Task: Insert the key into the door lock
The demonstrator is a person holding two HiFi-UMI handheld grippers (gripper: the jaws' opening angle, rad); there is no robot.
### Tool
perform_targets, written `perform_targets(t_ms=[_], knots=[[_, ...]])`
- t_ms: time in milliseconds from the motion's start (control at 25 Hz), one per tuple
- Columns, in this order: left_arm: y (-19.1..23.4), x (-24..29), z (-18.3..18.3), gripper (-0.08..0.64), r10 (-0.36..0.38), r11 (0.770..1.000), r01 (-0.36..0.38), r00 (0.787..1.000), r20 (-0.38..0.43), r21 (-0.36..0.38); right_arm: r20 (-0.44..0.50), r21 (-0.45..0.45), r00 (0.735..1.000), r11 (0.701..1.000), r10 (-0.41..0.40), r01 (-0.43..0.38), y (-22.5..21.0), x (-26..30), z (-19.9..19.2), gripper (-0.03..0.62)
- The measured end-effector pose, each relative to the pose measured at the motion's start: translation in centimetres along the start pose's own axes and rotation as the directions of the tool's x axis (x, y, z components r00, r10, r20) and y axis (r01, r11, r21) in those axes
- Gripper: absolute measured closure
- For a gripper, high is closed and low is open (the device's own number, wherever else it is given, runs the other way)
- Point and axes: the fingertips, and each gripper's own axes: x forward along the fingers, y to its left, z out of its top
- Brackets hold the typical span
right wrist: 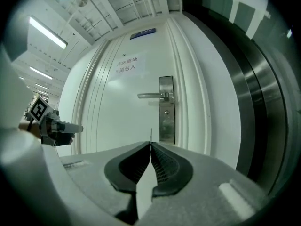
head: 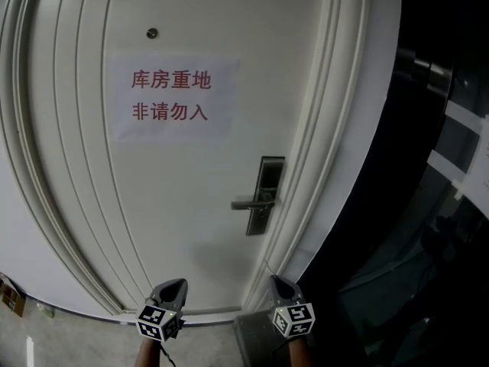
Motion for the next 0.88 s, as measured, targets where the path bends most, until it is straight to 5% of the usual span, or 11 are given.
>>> perform_targets(t_ms=[160, 320, 560, 880], knots=[[1.9, 1.5, 0.1, 0.557, -0.013, 1.0, 0.013, 1.0, -0.002, 0.002, 0.013, -0.046, 1.0, 0.999, -0.025, 0.025, -0.8, 2.3, 1.1, 0.581], [3.0, 2.7, 0.0, 0.557, -0.033, 0.999, 0.033, 0.999, -0.01, -0.003, 0.018, -0.195, 0.997, 0.978, -0.069, 0.071, -1.7, 3.6, 2.9, 0.581], [3.6, 4.0, 0.1, 0.557, -0.051, 0.999, 0.051, 0.999, -0.004, -0.005, 0.036, -0.38, 0.994, 0.919, -0.104, 0.11, -2.9, 4.9, 5.9, 0.581], [3.7, 4.9, -0.5, 0.557, -0.06, 0.998, 0.06, 0.998, -0.006, -0.015, 0.038, -0.583, 0.991, 0.803, -0.125, 0.123, -3.3, 7.0, 8.2, 0.581]])
